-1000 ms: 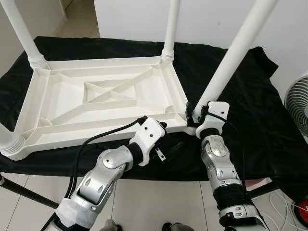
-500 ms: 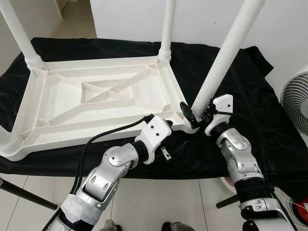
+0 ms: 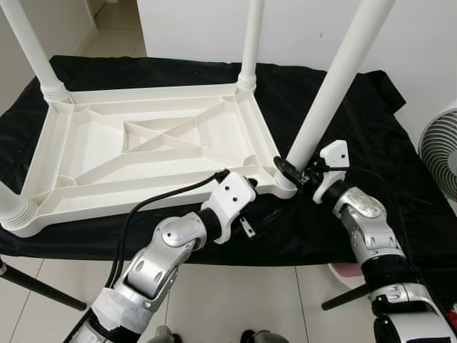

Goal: Building children table

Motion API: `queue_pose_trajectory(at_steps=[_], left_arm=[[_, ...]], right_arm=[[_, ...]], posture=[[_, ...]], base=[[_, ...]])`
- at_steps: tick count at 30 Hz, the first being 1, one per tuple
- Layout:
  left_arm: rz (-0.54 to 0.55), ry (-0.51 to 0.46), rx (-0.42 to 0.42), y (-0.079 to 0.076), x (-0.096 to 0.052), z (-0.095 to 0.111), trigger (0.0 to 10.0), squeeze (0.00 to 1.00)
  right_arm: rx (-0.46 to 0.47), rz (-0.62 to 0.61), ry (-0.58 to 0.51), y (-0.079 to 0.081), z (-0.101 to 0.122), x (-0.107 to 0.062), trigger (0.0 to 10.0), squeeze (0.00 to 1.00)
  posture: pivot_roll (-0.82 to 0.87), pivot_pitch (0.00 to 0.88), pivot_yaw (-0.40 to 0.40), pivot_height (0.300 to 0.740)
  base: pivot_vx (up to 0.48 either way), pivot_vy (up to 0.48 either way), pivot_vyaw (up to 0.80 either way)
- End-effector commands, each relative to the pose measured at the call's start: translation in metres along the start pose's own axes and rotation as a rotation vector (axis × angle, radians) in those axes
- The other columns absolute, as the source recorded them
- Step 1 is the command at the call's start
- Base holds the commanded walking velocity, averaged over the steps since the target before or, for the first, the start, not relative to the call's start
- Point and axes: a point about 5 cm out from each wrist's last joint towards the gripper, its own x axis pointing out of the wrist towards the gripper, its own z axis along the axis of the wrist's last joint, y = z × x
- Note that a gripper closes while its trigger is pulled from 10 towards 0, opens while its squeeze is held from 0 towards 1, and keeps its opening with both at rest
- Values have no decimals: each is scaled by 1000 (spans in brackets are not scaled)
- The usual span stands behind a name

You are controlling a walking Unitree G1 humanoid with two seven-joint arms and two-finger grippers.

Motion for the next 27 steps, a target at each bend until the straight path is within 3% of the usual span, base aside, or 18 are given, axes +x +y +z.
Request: queue_pose_trajectory(at_steps=[1, 9, 10, 11, 23, 27], left_arm=[[-43, 10, 11, -4, 3, -2, 10000, 0], [-46, 8, 14, -2, 3, -1, 10000, 0], [-47, 8, 14, -2, 2, 0, 10000, 0], [-48, 7, 15, -2, 2, 0, 10000, 0], [-60, 4, 14, -4, 3, 0, 10000, 0], [-64, 3, 13, -6, 3, 0, 10000, 0]], right_arm=[[37, 2, 53, 0, -13, -5, 0, 0], [115, -25, 81, -3, -19, -4, 0, 0], [133, -31, 107, -2, -23, -4, 4118, 0], [155, -37, 122, -2, -26, -4, 10000, 0], [185, -67, 193, -1, -33, 0, 10000, 0], [165, -158, 213, -1, -34, 4, 10000, 0]], posture=[[-91, 95, 11, 740], [-91, 92, 14, 740], [-91, 91, 15, 740], [-92, 91, 15, 740], [-96, 91, 16, 740], [-95, 86, 9, 740]], base=[[0, 0, 0], [0, 0, 0], [0, 0, 0], [0, 0, 0], [0, 0, 0], [0, 0, 0]])
